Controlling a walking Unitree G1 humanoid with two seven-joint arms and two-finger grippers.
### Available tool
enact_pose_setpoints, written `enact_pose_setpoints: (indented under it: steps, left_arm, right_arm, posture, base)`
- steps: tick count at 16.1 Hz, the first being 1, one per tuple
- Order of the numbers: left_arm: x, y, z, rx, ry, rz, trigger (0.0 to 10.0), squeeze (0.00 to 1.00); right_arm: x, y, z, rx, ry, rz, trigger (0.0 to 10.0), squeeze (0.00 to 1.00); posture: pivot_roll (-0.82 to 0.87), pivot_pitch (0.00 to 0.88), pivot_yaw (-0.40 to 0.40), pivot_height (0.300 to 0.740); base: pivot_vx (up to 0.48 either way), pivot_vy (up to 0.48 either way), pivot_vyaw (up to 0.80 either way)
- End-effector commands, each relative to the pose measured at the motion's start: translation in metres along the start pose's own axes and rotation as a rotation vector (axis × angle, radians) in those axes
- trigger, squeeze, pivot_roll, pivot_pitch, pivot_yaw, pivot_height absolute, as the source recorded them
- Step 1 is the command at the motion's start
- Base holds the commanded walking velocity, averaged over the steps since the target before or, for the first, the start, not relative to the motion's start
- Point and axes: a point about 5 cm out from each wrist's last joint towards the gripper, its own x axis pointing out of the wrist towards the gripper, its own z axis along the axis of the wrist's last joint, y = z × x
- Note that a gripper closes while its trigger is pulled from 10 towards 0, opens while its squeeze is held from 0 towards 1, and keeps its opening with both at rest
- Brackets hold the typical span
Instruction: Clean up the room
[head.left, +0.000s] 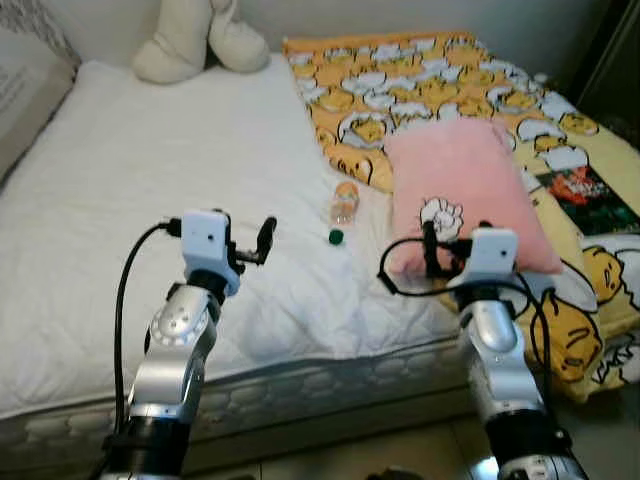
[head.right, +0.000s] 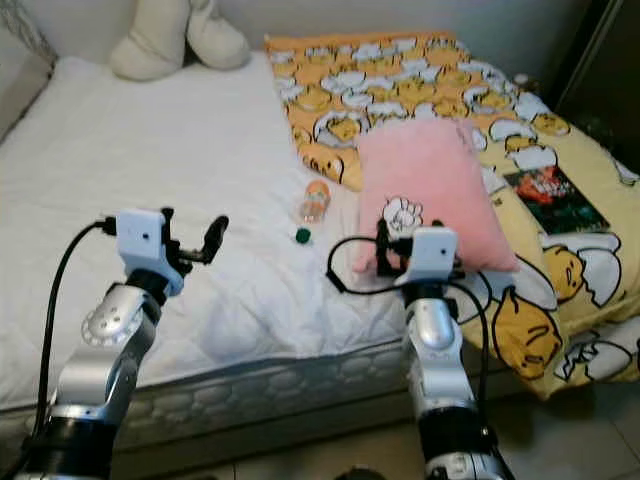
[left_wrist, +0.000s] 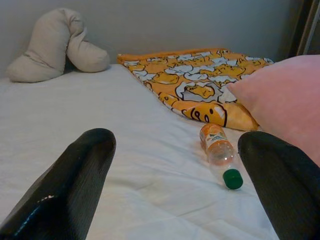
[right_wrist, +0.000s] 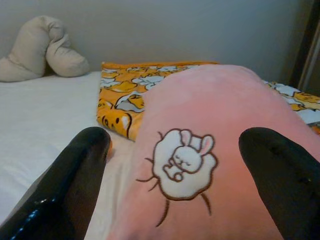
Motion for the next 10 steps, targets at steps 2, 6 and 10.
enact_pose_setpoints:
  steps: [2,6,10]
  left_arm:
    - [-0.0002,0.0036,-0.0029,0.015,0.019,0.017,10.0,0.0]
    - [0.0003,0.0018,0.0045,0.02,-0.031,-0.007,10.0,0.0]
    - [0.0012,0.0009,0.0062,0.003,-0.044,-0.005,10.0,0.0]
  right_arm:
    - [0.0009,0.0035,-0.0007,-0.003,0.002,0.017,10.0,0.0]
    - [0.0016,0.005,-0.0001,-0.008,-0.002,0.023,10.0,0.0]
    - [0.0047,0.0034,0.0019,-0.012,-0.008,0.017,10.0,0.0]
  posture:
    - [-0.06,0.0,0.042,0.74]
    - [-0.06,0.0,0.044,0.74]
    - [-0.06,0.0,0.045,0.74]
  base:
    - [0.0,0.0,0.0]
    - [0.323,0.0,0.0]
    - [0.412,0.083,0.0]
